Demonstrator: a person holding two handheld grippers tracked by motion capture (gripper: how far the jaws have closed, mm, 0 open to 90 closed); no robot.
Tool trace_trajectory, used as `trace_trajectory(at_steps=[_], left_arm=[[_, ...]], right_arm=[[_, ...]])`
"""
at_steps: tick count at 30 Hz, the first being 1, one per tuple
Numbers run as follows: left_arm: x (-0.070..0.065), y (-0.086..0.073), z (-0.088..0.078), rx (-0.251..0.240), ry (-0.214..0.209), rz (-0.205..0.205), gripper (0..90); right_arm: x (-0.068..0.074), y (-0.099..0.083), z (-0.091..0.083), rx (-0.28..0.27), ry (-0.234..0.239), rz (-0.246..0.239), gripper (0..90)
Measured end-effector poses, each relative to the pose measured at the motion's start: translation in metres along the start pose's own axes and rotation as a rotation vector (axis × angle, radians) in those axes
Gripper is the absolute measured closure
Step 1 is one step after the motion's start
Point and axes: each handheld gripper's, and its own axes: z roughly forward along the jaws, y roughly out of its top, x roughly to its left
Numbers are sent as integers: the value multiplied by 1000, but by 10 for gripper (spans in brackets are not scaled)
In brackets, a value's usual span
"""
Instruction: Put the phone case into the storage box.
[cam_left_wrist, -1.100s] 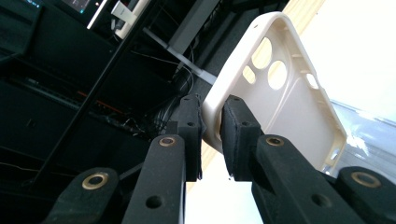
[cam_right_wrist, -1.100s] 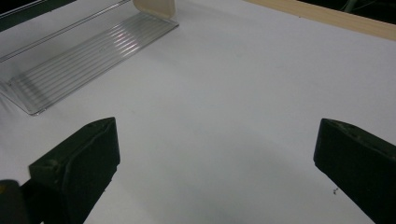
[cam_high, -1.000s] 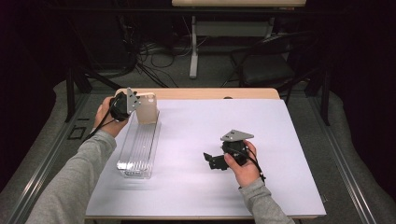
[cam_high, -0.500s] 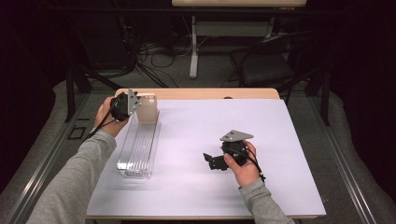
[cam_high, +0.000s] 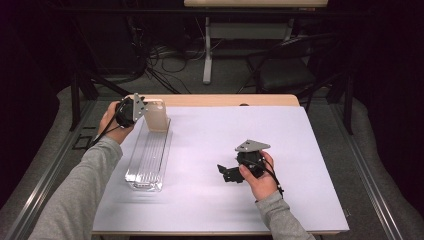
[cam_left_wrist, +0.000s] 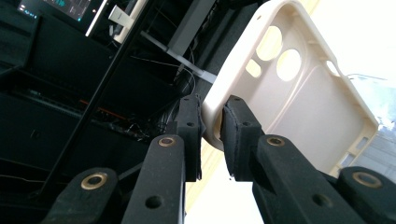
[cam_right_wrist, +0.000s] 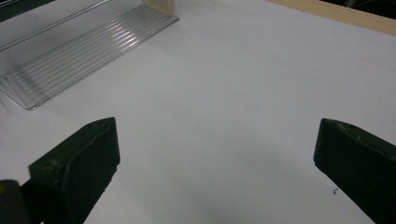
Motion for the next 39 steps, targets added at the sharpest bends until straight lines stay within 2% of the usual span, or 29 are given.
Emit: trace_trajectory(at_steps=[8,21,24,36,39], left_arm=[[1,-3,4,-10,3,-21,779],[1,-3,6,-2,9,-20,744],[1,-3,7,-1,17,-23,697],[4,-4,5,-19,8,-102,414],[5,-4,4,-11,7,-111,387]], right_arm=[[0,-1,1,9,0,-3,3],[0,-2,2,11,-2,-3,3],[0,-2,2,15,-3,-2,4],[0,-2,3,14,-2,-6,3],[0,-2,2,16,-2,-5,4]])
